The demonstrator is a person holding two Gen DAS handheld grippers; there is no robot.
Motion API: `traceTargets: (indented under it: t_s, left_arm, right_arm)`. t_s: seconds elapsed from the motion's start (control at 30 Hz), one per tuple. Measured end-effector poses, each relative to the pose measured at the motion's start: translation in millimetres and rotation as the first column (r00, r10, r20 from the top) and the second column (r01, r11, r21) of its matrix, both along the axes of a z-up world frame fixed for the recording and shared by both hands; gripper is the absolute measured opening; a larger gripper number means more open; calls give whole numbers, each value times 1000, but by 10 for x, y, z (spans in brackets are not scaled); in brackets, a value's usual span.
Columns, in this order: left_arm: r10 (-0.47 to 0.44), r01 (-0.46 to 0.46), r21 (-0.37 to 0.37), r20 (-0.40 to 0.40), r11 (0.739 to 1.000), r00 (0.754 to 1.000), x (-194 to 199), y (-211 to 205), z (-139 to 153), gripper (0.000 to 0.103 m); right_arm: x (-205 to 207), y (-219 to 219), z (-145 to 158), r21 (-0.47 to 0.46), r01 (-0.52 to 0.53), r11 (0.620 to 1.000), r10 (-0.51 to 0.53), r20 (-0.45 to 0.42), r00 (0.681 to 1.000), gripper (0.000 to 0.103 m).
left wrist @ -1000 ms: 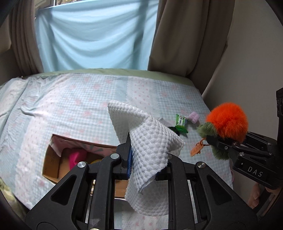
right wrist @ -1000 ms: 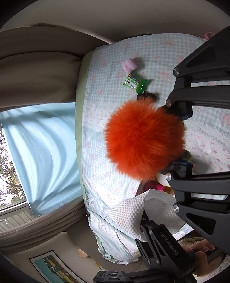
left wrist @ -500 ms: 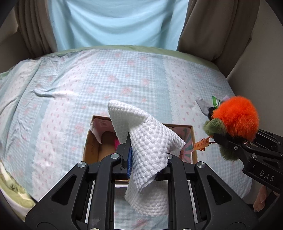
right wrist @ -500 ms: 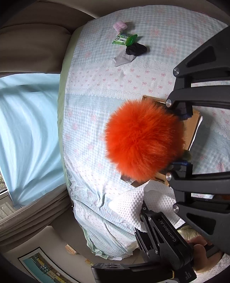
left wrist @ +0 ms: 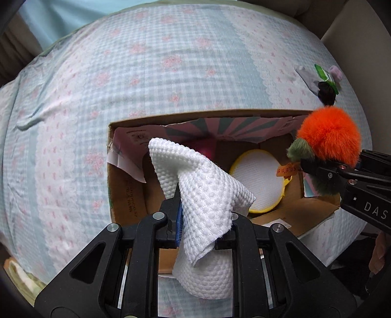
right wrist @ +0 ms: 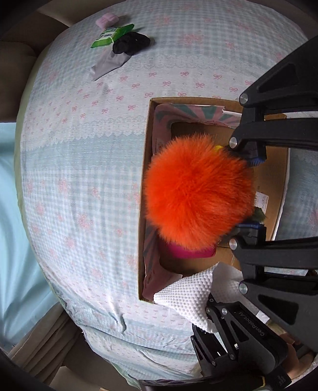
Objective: Organize soft objects
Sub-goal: 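Carry the white cloth and orange pompom into the box with both tools, then open both tools and withdraw them from the box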
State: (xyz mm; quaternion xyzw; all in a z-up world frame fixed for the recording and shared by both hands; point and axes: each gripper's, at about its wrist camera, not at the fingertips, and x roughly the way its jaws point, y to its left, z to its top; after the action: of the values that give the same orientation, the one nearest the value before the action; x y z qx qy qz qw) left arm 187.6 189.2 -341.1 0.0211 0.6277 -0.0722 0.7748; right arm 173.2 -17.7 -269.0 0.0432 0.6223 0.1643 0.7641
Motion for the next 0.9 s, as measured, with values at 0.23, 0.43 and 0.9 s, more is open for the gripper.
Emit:
traceTargets:
  t_s: [0.23,0.43,0.9]
  left_arm:
    - [-55,56,7,-107,998,993,39,-106,-302,15]
    - [-105,111,34,-146,993,984,56,-221,-394,15]
    - [-126,130,19,-157,991,980,-71,-362,-527,103]
  right_arm:
    - [163,-36,-474,-30,68,997,-72,-147,987,31]
    - [191,-47,-587,-32,85,996,-90,-208,974,31]
    - [231,-210,-742,-26,170,985,-170,-296,940,103]
